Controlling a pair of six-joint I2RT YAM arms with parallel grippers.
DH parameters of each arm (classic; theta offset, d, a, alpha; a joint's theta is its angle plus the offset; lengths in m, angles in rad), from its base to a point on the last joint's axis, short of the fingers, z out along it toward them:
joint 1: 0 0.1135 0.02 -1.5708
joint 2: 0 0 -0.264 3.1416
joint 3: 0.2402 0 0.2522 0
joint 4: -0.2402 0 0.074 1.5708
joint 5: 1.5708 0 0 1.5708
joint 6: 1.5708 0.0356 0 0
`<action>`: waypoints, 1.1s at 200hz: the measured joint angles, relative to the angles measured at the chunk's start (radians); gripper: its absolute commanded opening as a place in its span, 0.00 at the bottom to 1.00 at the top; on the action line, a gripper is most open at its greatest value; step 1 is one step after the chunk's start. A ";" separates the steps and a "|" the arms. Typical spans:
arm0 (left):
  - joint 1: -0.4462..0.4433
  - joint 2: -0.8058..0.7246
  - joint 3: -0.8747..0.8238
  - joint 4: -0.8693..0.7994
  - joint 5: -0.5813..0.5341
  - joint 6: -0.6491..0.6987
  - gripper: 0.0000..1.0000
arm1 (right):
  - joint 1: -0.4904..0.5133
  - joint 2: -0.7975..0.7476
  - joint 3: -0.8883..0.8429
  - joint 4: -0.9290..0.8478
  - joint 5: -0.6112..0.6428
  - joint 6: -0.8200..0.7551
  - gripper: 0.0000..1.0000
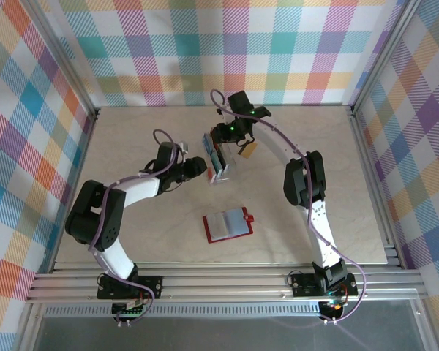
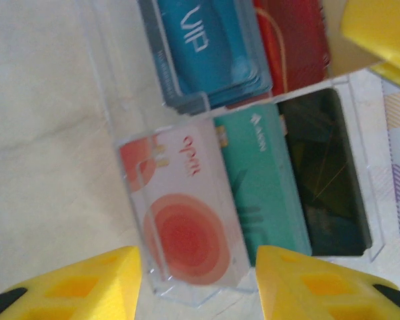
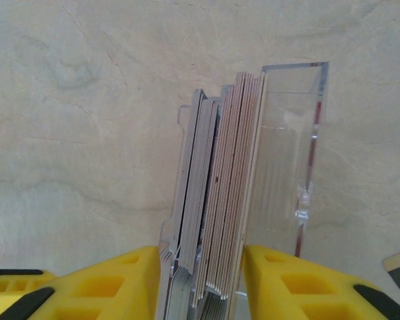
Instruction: Put the credit cards into the card holder
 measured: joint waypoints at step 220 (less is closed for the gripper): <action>0.027 0.246 0.303 -0.101 0.103 -0.007 0.44 | -0.021 0.000 0.014 0.003 -0.080 0.040 0.26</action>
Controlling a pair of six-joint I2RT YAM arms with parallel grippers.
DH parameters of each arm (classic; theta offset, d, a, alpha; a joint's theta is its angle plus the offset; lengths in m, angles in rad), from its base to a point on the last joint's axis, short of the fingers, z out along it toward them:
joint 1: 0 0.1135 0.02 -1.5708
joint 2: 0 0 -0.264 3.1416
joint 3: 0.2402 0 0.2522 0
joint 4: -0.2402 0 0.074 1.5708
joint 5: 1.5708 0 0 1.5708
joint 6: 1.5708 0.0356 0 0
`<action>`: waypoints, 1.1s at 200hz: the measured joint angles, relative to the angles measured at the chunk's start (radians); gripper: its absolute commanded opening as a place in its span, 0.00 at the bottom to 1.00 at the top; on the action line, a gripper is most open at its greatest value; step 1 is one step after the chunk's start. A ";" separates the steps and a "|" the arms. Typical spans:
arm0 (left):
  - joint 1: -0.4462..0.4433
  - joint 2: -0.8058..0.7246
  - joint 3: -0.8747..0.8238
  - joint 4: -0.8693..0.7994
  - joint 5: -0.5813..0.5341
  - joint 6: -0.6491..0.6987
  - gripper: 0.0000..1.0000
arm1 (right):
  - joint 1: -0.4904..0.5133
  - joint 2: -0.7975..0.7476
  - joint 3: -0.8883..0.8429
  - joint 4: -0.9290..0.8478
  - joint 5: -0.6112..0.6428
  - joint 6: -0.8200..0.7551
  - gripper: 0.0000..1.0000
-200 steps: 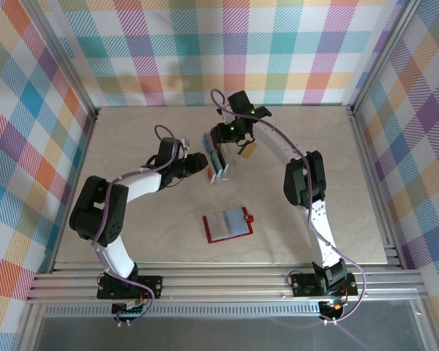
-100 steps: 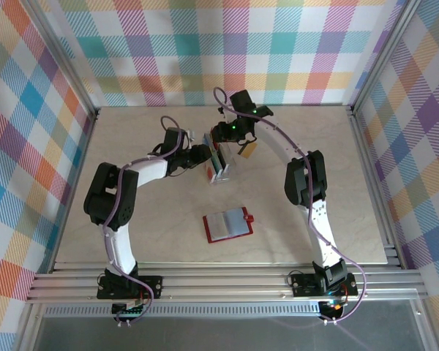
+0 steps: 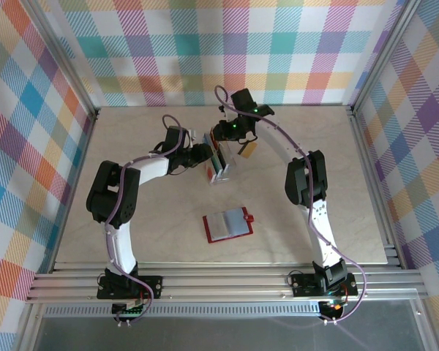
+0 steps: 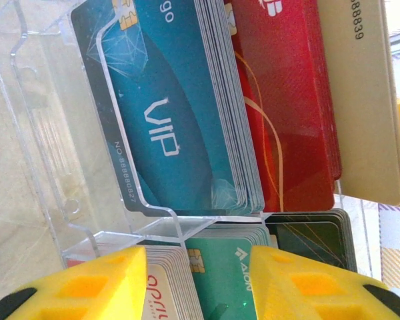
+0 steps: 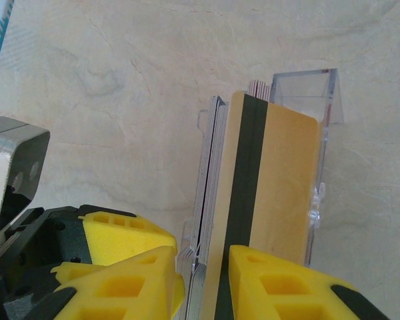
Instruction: Put the credit cards into the card holder
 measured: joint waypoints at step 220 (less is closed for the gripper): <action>0.006 0.003 0.027 -0.025 0.001 0.000 0.44 | 0.000 0.000 0.027 -0.023 0.019 -0.003 0.40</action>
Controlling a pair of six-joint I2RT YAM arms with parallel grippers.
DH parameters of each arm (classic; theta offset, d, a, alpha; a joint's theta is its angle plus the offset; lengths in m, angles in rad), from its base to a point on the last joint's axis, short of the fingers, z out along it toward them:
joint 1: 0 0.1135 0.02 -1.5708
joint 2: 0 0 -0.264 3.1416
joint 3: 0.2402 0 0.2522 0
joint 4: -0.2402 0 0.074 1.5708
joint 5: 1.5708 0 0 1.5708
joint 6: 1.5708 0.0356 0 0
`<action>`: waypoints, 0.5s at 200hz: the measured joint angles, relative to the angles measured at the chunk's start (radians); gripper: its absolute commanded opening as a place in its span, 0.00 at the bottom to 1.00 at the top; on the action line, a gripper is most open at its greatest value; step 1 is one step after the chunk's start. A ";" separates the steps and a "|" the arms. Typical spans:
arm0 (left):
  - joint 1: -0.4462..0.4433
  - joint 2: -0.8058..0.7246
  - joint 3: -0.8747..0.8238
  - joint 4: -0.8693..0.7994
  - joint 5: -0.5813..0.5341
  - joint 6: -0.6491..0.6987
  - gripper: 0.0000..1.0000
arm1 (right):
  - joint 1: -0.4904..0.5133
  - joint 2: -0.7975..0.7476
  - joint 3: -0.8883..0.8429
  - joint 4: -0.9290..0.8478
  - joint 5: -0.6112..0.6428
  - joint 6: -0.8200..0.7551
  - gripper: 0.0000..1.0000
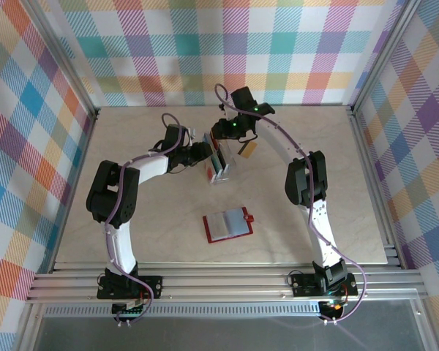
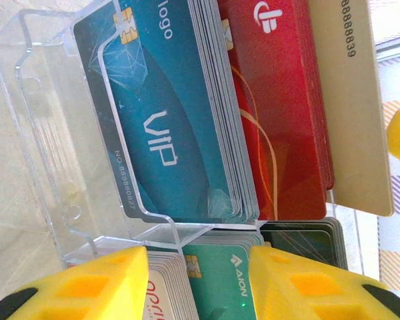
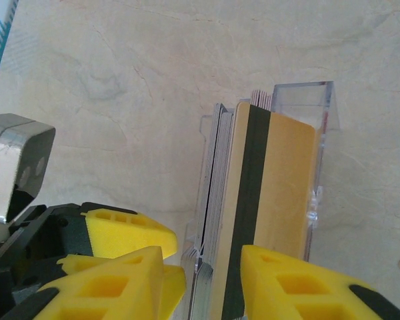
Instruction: Put the credit cards into the card holder
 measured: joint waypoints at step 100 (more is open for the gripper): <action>0.014 0.006 0.011 0.002 0.007 -0.005 0.43 | 0.000 0.063 0.108 -0.042 -0.002 -0.002 0.40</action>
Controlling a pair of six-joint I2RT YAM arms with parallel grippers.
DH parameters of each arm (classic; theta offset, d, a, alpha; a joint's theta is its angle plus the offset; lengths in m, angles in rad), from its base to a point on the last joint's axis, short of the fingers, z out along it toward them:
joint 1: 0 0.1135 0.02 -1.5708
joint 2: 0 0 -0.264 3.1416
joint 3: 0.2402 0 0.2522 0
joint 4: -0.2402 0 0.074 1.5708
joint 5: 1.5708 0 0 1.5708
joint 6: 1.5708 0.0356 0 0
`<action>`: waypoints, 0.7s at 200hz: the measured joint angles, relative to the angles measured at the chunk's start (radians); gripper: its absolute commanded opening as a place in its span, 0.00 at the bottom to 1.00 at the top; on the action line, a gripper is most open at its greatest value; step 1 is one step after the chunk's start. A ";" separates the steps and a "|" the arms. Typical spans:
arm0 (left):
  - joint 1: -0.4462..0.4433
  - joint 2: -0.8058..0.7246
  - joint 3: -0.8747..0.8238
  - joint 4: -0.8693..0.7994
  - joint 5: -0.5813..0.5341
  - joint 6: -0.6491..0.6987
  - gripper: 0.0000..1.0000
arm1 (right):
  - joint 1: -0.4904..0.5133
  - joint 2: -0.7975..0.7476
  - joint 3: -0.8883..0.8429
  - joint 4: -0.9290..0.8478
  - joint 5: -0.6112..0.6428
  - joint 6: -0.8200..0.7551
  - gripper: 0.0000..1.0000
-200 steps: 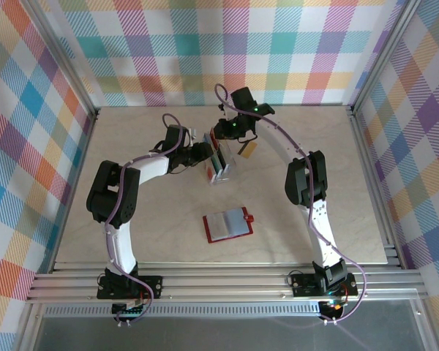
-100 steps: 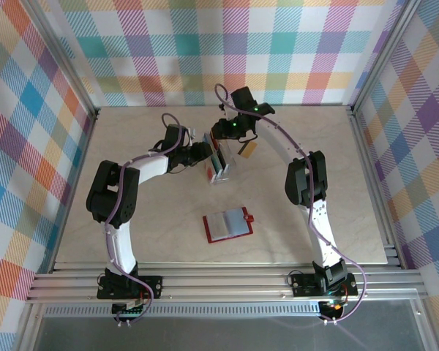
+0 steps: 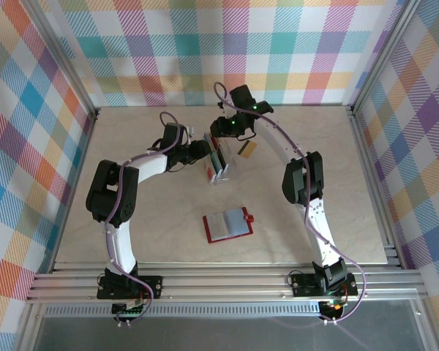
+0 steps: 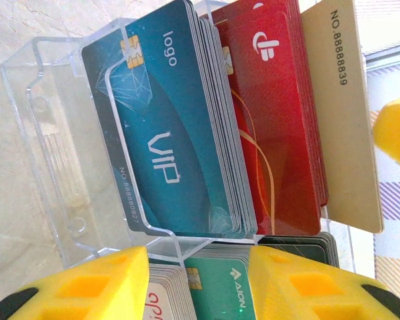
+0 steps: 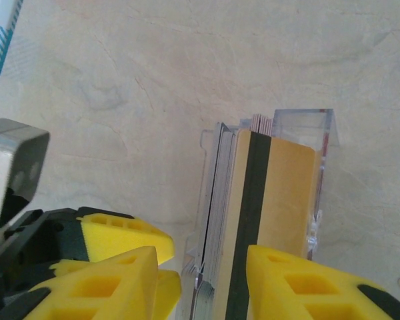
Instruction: Put the credit cards into the card holder
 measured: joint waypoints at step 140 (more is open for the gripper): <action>0.031 0.084 0.123 -0.018 0.018 -0.023 0.43 | 0.001 0.049 0.045 -0.032 -0.014 -0.019 0.30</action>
